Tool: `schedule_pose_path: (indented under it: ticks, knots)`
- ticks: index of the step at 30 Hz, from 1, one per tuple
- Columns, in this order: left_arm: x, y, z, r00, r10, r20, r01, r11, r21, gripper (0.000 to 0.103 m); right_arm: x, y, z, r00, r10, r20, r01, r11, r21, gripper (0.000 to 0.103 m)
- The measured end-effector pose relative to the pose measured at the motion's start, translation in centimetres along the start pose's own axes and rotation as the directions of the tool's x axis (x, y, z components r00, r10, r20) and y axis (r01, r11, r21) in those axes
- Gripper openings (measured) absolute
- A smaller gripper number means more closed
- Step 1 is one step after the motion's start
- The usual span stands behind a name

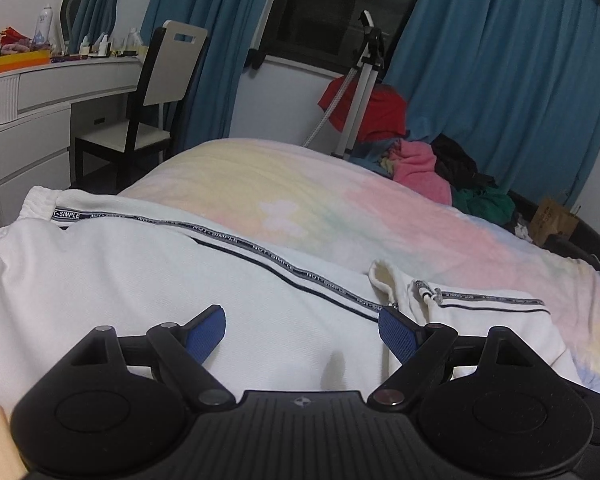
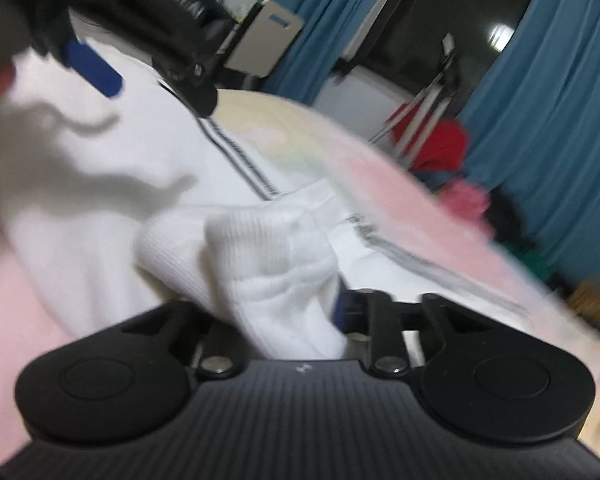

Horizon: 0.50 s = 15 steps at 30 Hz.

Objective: Fold clothes

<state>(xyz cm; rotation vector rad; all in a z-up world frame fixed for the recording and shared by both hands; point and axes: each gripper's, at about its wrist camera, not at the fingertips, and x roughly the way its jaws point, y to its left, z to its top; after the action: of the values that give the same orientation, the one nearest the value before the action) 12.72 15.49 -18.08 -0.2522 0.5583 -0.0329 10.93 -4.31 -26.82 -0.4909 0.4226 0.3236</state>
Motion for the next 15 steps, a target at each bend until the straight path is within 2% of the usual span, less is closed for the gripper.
schedule_pose_path:
  ticks: [2,4,6,8,10,11,14,15]
  knots:
    - [-0.6,0.1,0.0,1.000,-0.016,0.015,0.016,1.000,-0.011,0.085,-1.3,-1.0,0.9,0.993,0.113,-0.020,-0.111,0.991,0.071,0.064]
    - [-1.3,0.2,0.2,0.999,-0.038,0.030,0.038,0.999,-0.029,0.085,-3.5,-1.9,1.2,0.975,0.223,-0.012,-0.219,0.963,0.155,0.079]
    - [-2.1,0.5,0.2,0.997,-0.064,0.044,0.066,0.996,-0.056,0.085,-6.1,-2.7,1.2,0.947,0.321,0.016,-0.315,0.917,0.246,0.080]
    - [-2.7,0.6,0.0,0.994,-0.097,0.059,0.101,0.992,-0.077,0.085,-7.5,-4.9,1.5,0.923,0.379,0.059,-0.375,0.857,0.353,0.079]
    - [-3.1,0.4,-0.2,0.989,-0.135,0.067,0.141,0.986,-0.088,0.085,-8.1,-7.9,1.8,0.895,0.421,0.149,-0.439,0.769,0.465,0.079]
    - [-3.1,0.1,-0.5,0.985,-0.159,0.066,0.164,0.983,-0.085,0.085,-8.0,-9.2,1.8,0.891,0.415,0.183,-0.446,0.732,0.515,0.079]
    - [-3.1,-1.5,-1.4,0.972,-0.231,0.044,0.233,0.972,-0.037,0.083,-6.1,-12.2,1.8,0.927,0.324,0.190,-0.368,0.687,0.626,0.079]
    - [-3.0,-2.1,-1.8,0.967,-0.254,0.030,0.255,0.967,-0.017,0.082,-5.0,-13.0,1.8,0.942,0.299,0.154,-0.324,0.687,0.650,0.079]
